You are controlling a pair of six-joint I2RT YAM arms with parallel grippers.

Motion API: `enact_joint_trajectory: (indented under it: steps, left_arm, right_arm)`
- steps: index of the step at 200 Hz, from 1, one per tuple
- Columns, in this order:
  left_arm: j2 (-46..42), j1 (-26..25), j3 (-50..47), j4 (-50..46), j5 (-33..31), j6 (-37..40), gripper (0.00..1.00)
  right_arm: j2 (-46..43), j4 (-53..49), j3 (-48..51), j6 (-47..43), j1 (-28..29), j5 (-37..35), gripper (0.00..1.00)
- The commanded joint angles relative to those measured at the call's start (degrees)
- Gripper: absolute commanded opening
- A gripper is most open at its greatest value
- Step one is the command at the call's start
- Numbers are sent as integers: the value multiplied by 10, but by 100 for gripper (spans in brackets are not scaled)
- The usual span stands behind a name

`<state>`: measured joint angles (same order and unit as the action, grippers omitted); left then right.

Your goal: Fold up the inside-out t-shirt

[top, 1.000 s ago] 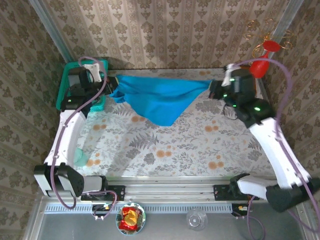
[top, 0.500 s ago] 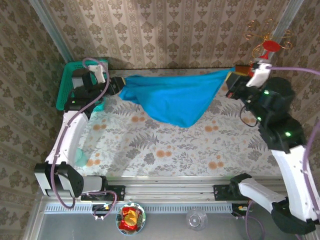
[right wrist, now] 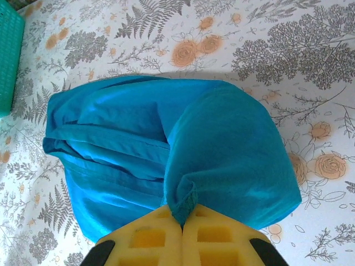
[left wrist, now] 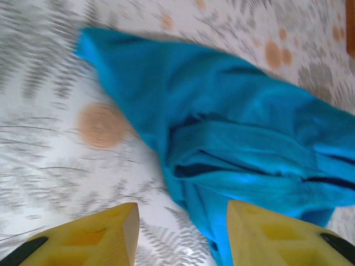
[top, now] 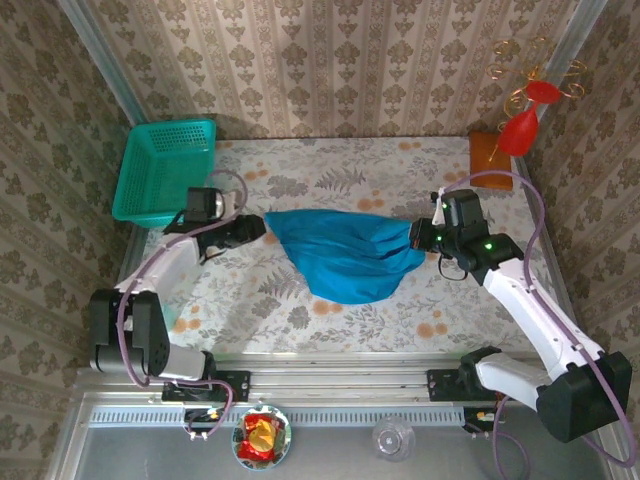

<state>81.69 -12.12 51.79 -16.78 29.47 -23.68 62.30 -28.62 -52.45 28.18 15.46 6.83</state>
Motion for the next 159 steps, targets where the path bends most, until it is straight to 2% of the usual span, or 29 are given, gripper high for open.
enact_joint_trajectory:
  steps: [1, 22, 43, 77, 98, 130, 147, 159]
  left_arm:
    - [31, -36, 13, -2, -29, 22, 47]
    - [63, -59, 33, -15, -81, 34, 47]
    - [95, -75, 57, -19, -116, 53, 42]
    - [161, -77, 101, -29, -95, 66, 38]
    - [181, -79, 111, -24, -91, 66, 33]
    - [203, -80, 118, -20, -85, 65, 32]
    - [204, -81, 117, -15, -80, 64, 26]
    - [200, -81, 116, -12, -80, 64, 18]
  right_arm:
    - [-13, 22, 12, 12, -3, 14, 0]
    - [-17, 19, 12, 12, -3, 14, 0]
    - [-18, 13, 5, 11, -3, 14, 0]
    - [-21, 4, -5, 9, -2, 10, 0]
    - [-23, 0, -10, 8, -2, 7, 0]
    - [-28, 1, -9, 11, -3, 3, 0]
    - [-29, 1, -8, 12, -3, 1, 0]
    - [-29, 1, -7, 13, -2, -1, 0]
